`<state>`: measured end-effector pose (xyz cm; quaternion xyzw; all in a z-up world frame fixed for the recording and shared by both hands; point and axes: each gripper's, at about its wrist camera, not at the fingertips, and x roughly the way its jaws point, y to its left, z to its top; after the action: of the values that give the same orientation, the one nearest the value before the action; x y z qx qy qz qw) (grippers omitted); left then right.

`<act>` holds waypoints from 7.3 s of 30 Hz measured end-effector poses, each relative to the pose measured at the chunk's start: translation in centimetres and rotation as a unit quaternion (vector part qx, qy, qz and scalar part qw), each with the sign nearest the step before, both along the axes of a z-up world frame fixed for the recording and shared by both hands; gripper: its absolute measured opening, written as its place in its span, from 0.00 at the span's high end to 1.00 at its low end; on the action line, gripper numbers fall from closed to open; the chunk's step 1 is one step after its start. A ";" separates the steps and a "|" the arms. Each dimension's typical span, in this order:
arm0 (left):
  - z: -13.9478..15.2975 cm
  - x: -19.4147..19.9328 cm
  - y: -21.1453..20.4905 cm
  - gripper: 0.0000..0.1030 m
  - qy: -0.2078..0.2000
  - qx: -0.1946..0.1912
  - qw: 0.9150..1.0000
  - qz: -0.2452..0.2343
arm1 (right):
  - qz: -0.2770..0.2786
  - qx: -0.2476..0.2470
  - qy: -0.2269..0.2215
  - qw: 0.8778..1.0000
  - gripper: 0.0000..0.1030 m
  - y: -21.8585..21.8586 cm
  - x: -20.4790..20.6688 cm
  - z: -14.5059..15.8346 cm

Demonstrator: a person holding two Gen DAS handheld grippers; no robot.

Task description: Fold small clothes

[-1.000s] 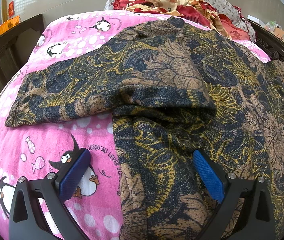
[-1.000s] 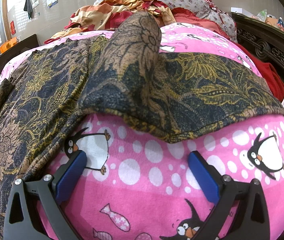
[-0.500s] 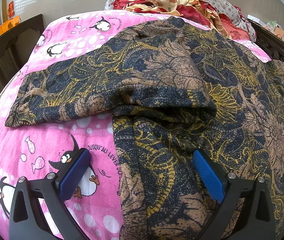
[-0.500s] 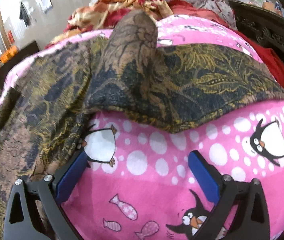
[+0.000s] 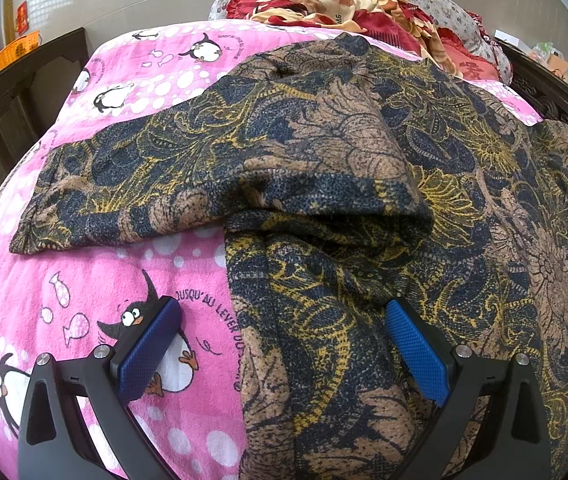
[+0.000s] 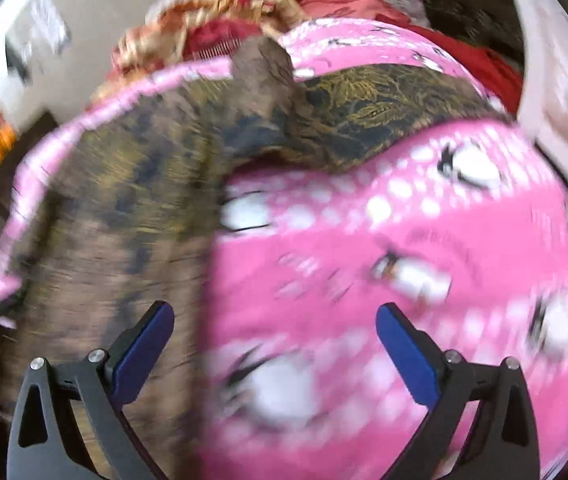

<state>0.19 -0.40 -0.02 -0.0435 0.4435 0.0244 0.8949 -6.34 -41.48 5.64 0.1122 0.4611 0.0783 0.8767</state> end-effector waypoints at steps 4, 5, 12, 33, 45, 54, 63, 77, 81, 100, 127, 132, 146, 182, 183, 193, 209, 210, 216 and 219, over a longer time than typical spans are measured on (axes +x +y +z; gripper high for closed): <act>0.0 -0.1 0.1 0.15 -0.001 -0.002 1.000 0.000 | -0.020 0.047 -0.035 0.998 0.00 3.6 -0.3 2.0; 0.0 -0.1 0.2 0.15 -0.001 -0.002 1.000 0.000 | -0.022 0.045 -0.044 0.998 0.00 4.7 0.1 2.6; 0.0 -0.2 0.2 0.15 -0.001 -0.002 1.000 0.000 | 0.054 0.072 -0.142 0.986 0.00 13.8 0.1 11.0; 0.1 -0.4 0.4 0.15 -0.003 -0.007 1.000 -0.002 | -0.089 -0.105 -0.208 0.968 0.00 16.7 -5.1 4.1; 0.0 -0.4 0.2 0.15 -0.003 -0.008 1.000 -0.006 | -0.095 -0.218 -0.289 0.927 0.00 13.4 -7.2 12.9; 0.1 -0.4 0.3 0.15 -0.003 -0.007 1.000 -0.006 | 0.073 -0.152 -0.146 0.975 0.00 16.8 3.6 4.6; 0.0 -0.4 0.2 0.15 -0.001 -0.002 1.000 -0.006 | 0.064 -0.154 -0.037 0.985 0.00 15.0 5.8 -3.4; 0.1 -0.1 0.3 0.15 0.000 -0.003 1.000 -0.006 | 0.066 -0.171 -0.025 0.983 0.00 15.4 6.2 -3.6; 0.1 -0.1 0.3 0.15 0.000 -0.002 1.000 -0.006 | 0.065 -0.164 -0.024 0.984 0.00 15.2 6.5 -3.7; 0.0 0.1 0.3 0.15 0.001 0.001 1.000 -0.005 | 0.061 -0.169 -0.027 0.983 0.00 15.3 6.4 -3.8; 0.0 0.3 0.0 0.15 0.004 0.003 1.000 -0.004 | 0.056 -0.167 -0.027 0.984 0.00 15.4 6.5 -3.9; -0.1 0.4 -0.1 0.14 0.005 0.003 1.000 -0.004 | 0.057 -0.166 -0.027 0.984 0.00 15.3 6.5 -3.9; 0.0 0.2 -0.7 0.14 0.003 0.022 1.000 0.001 | 0.115 -0.155 -0.018 0.981 0.00 13.7 3.1 -2.9; 1.2 1.7 22.3 0.82 -0.053 -0.280 0.938 0.197 | 0.097 -0.171 -0.021 0.980 0.00 14.4 3.8 -3.7; 1.0 1.8 22.4 1.00 -0.048 -0.269 0.941 0.198 | 0.097 -0.172 -0.021 0.980 0.00 14.4 3.8 -3.7; 10.0 -2.4 28.8 1.00 -0.170 -0.158 0.938 0.259 | 0.097 -0.173 -0.022 0.980 0.00 14.4 3.8 -3.7; 12.1 4.0 14.3 1.00 -0.187 -0.194 0.963 0.014 | 0.097 -0.178 -0.019 0.979 0.00 14.5 3.8 -3.8; 10.8 5.2 11.5 1.00 -0.166 -0.208 0.963 -0.028 | 0.096 -0.179 -0.018 0.979 0.00 14.5 3.8 -3.8; 1.5 8.7 1.3 0.93 -0.008 -0.193 0.973 -0.126 | 0.107 -0.206 0.025 0.972 0.05 15.6 4.5 -2.2; 1.3 5.9 1.3 0.80 -0.014 -0.196 0.970 -0.144 | 0.113 -0.166 -0.021 0.979 0.06 16.3 4.7 1.8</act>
<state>6.05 0.90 1.28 -0.1545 0.4284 -0.1931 0.8691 -1.66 -25.19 7.46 -0.0897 0.4593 0.1013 0.8779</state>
